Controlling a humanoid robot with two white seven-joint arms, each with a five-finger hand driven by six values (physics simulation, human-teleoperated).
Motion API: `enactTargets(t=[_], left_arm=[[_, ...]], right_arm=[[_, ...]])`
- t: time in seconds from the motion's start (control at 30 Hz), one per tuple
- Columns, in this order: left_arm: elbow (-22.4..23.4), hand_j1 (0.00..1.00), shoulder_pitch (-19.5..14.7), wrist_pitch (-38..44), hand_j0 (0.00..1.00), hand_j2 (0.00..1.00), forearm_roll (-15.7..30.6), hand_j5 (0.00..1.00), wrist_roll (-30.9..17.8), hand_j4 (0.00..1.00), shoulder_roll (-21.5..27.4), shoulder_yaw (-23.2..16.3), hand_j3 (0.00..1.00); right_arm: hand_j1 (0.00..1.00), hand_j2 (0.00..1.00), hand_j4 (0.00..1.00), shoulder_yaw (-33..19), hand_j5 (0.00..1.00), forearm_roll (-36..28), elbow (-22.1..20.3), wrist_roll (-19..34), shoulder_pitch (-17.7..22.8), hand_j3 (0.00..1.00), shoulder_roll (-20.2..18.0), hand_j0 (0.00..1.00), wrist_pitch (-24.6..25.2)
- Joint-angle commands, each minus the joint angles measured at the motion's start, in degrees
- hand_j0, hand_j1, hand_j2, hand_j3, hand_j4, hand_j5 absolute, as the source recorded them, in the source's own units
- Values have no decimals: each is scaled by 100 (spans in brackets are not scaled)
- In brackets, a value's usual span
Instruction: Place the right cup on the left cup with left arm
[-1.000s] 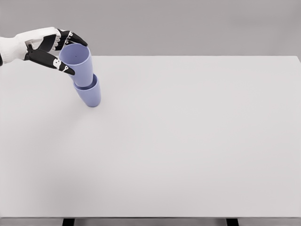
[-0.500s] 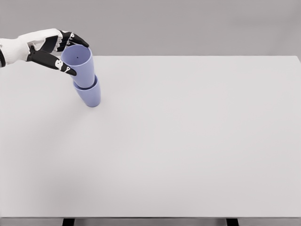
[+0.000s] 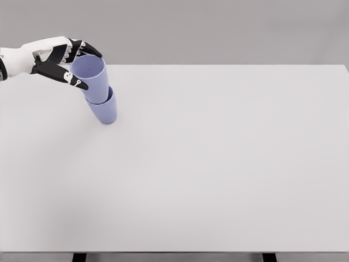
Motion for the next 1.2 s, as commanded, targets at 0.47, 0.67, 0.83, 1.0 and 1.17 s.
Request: enactTargets(t=[0.47,0.67,0.83,1.0,1.17], left_arm=[[45,74,26,-19,74,74,-1,74,18,74,-92,15,74],[98,74,26,-19,74,74,-1,74,18,74,-84,41,74],[282,74,9,-19,74,74,-10,74,18,74,-101,32,74],[361,74,9,-19,74,74,-36,74,18,74,-189,32,74],[361,74,9,-19,74,74,-45,74,18,74,-233,32,74]], right_arm=[[100,100,100,0,100,-1,1,0,0,100,-1,100,0],[100,100,100,0,100,-1,1,0,0,100,-1,100,0],[100,100,100,0,100,-1,1,0,0,100,-1,100,0],[100,100,100,0,100,-1,1,0,0,100,-1,100,0],[100,100,100,0,100,-1,1,0,0,100,-1,100,0]])
